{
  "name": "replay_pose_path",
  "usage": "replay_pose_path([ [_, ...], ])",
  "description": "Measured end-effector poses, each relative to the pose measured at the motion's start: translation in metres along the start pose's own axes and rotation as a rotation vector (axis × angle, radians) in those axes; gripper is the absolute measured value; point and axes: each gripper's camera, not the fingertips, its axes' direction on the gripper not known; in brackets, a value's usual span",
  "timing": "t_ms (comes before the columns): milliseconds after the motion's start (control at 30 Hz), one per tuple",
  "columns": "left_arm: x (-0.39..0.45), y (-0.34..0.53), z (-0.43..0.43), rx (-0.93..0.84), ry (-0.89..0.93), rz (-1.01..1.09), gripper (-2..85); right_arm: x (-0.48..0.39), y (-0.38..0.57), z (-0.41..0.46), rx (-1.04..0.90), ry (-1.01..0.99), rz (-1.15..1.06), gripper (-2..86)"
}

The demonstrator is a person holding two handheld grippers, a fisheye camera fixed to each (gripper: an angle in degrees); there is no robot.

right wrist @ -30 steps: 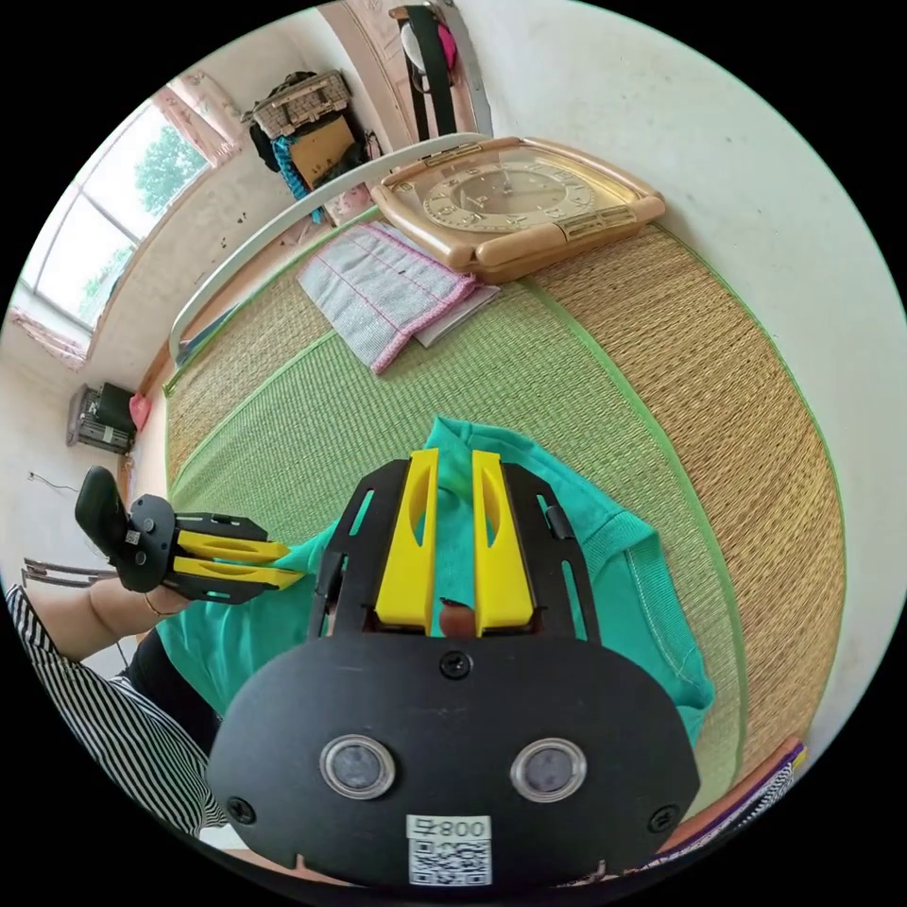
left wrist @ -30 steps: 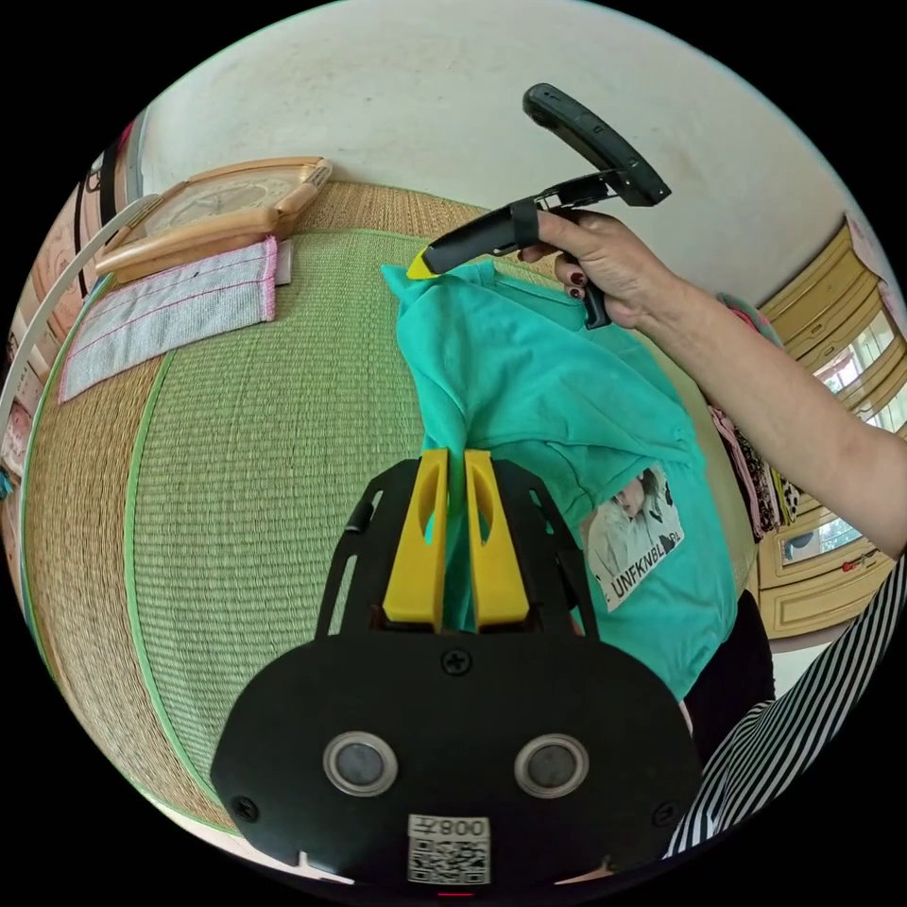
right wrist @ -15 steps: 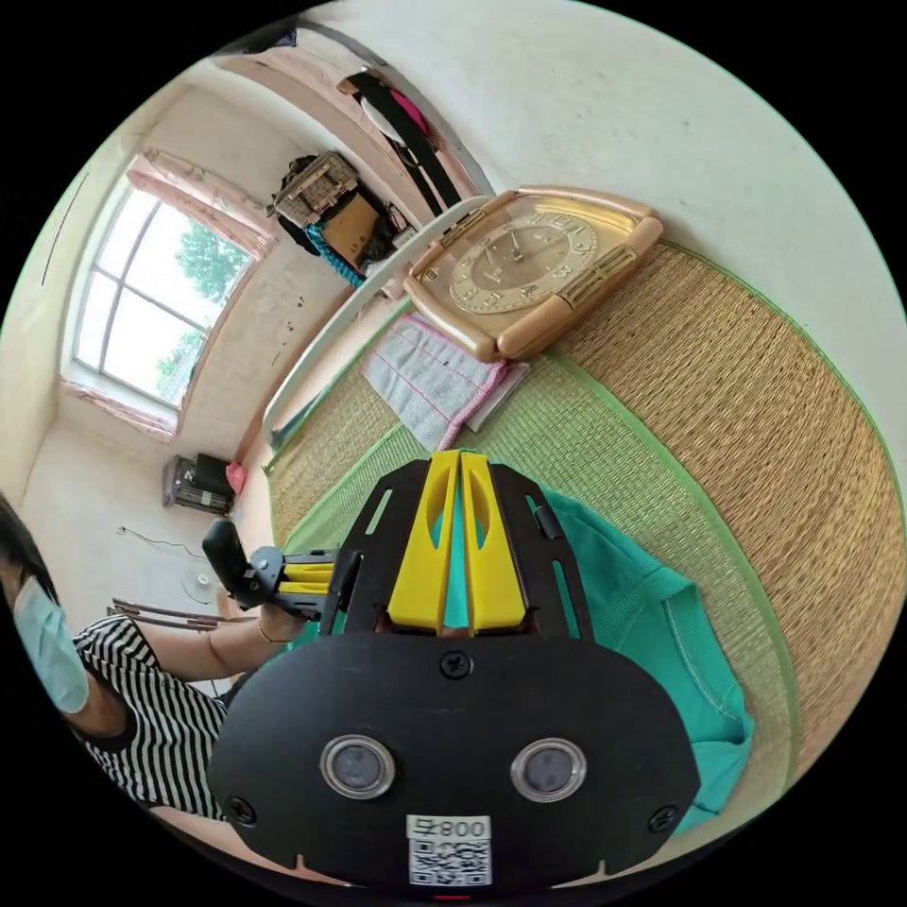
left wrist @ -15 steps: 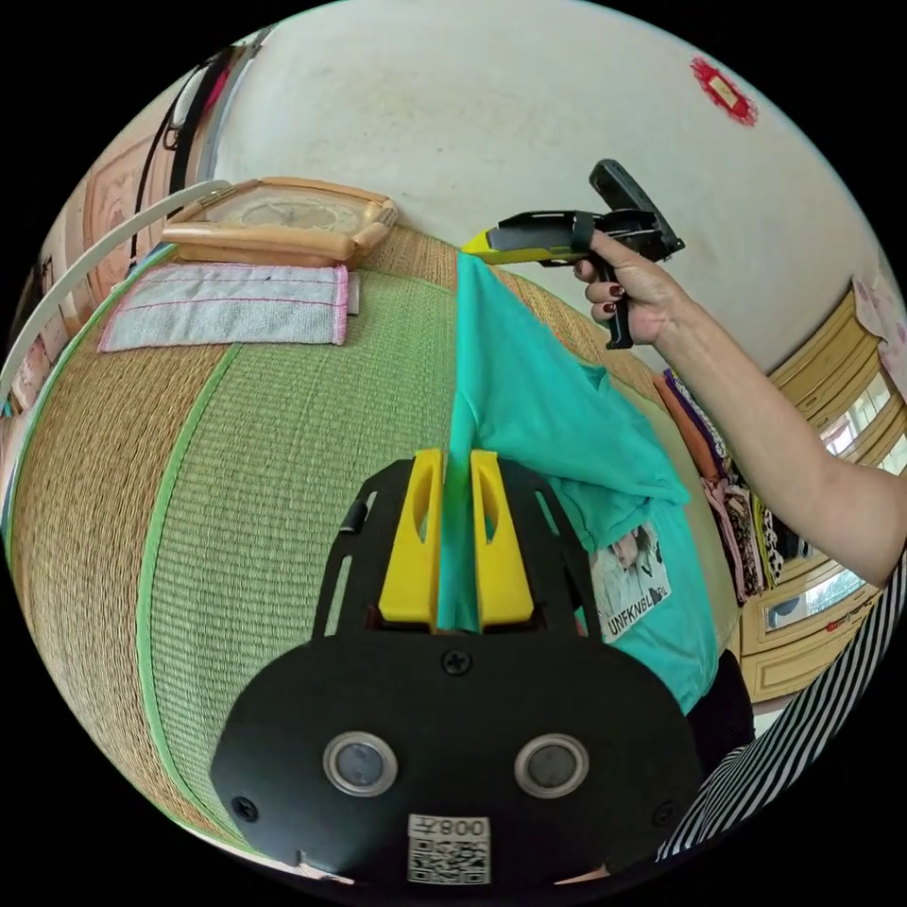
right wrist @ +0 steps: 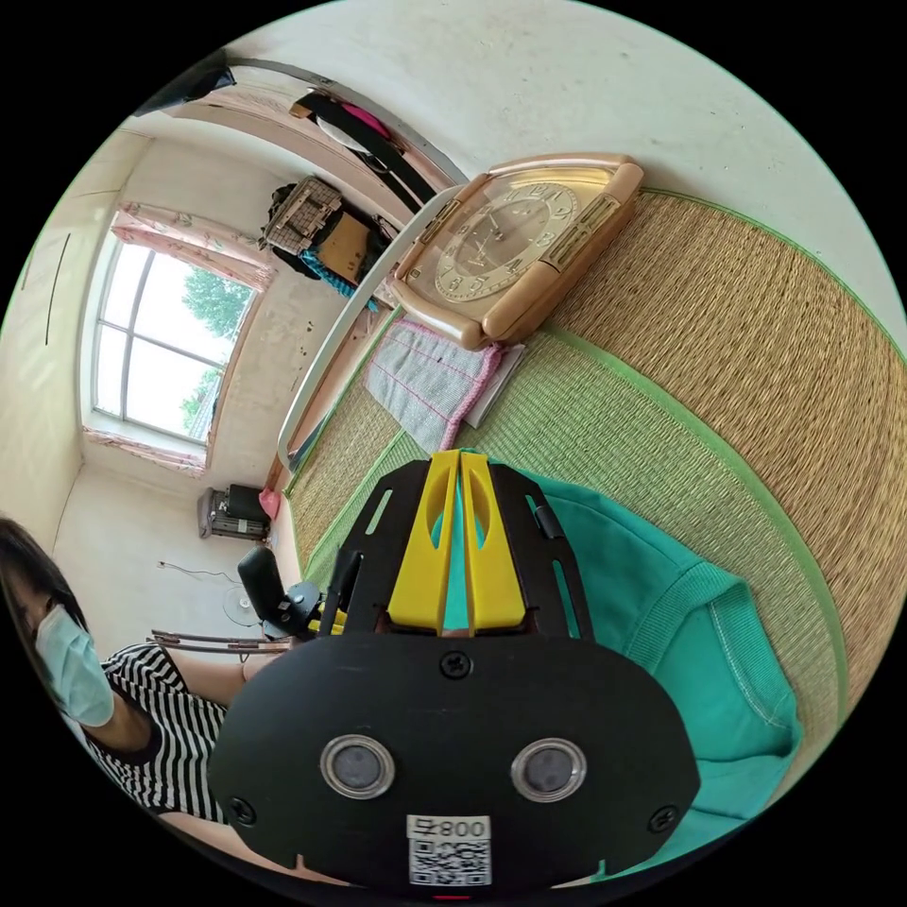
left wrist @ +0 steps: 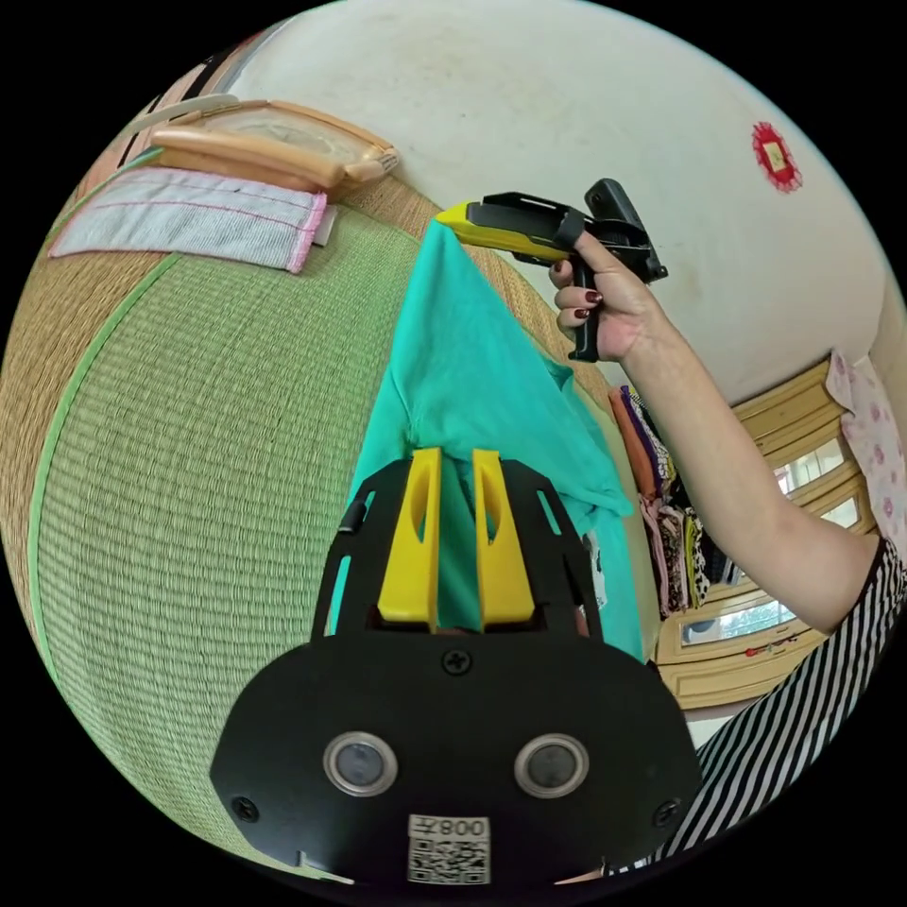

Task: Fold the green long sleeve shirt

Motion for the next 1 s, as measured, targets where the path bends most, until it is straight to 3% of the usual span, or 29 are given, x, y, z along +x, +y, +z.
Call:
replay_pose_path([
  [233,-0.019,-0.001,-0.012,0.048,0.088,-0.097,0.8,0.015,0.005,-0.003,0.013,-0.036,0.01,0.1],
  [533,0.005,0.008,-0.061,0.182,0.054,-0.047,2.8,0.021,0.006,-0.008,0.007,-0.039,0.004,0.1],
  [700,0.065,-0.006,-0.046,0.046,-0.152,0.215,7.7,0.037,0.016,-0.01,0.007,-0.068,0.031,0.1],
  [867,0.119,-0.017,-0.007,-0.097,-0.483,0.439,3.5,0.045,0.026,-0.018,0.004,-0.078,0.036,0.1],
  [1000,0.132,-0.023,-0.006,-0.109,-0.494,0.452,1.0,0.046,0.035,-0.031,0.005,-0.078,0.025,0.1],
])
